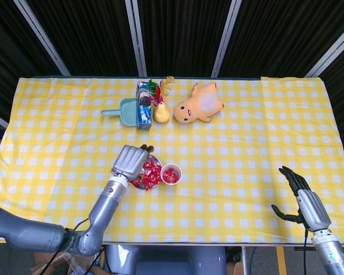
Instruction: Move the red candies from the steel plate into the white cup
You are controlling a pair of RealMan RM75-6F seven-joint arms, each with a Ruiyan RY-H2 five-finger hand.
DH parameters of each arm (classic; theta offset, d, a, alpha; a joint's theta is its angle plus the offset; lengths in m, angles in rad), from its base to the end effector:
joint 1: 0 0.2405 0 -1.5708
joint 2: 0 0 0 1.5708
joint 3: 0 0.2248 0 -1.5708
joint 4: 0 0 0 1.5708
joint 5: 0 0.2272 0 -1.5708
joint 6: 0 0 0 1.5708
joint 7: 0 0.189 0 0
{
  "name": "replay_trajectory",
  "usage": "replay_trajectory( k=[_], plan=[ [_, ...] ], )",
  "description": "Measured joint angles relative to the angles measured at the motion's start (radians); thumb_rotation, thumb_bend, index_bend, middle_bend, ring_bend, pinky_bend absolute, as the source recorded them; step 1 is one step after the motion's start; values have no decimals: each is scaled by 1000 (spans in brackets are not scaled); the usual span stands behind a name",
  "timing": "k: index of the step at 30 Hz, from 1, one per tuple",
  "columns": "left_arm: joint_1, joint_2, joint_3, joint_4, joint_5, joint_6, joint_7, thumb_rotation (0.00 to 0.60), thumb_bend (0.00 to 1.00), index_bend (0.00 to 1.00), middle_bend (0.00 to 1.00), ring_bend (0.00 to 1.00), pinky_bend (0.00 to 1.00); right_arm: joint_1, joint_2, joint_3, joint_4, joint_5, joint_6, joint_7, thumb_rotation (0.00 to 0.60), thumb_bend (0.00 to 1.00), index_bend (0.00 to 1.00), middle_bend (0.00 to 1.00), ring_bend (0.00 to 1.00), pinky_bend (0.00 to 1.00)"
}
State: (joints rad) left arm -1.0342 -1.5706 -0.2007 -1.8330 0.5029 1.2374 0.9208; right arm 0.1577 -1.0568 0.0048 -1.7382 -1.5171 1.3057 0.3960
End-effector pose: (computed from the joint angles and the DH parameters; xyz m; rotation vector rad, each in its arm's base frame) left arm -0.0266 0.3345 -0.0556 -1.8941 -0.8733 -0.6924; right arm -0.2660 -0.2281 0.0949 1.3669 -1.3979 1.1318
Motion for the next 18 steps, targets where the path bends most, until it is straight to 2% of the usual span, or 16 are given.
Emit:
replay_trajectory(
  k=[5, 10, 18],
  plan=[
    [13, 13, 39, 20, -40, -48, -5, 600, 236, 249, 282, 796, 878, 2, -1, 1, -2, 7, -5, -5, 600, 362, 0, 0, 0, 0],
    [13, -13, 58, 64, -76, -64, 0, 600, 236, 248, 255, 796, 878, 3, 0, 2, -4, 12, -12, -5, 600, 362, 0, 0, 0, 0],
    [5, -50, 56, 116, -107, -69, 6, 600, 236, 228, 225, 796, 878, 5, 3, 2, -6, 13, -16, 0, 600, 361, 0, 0, 0, 0]
  ],
)
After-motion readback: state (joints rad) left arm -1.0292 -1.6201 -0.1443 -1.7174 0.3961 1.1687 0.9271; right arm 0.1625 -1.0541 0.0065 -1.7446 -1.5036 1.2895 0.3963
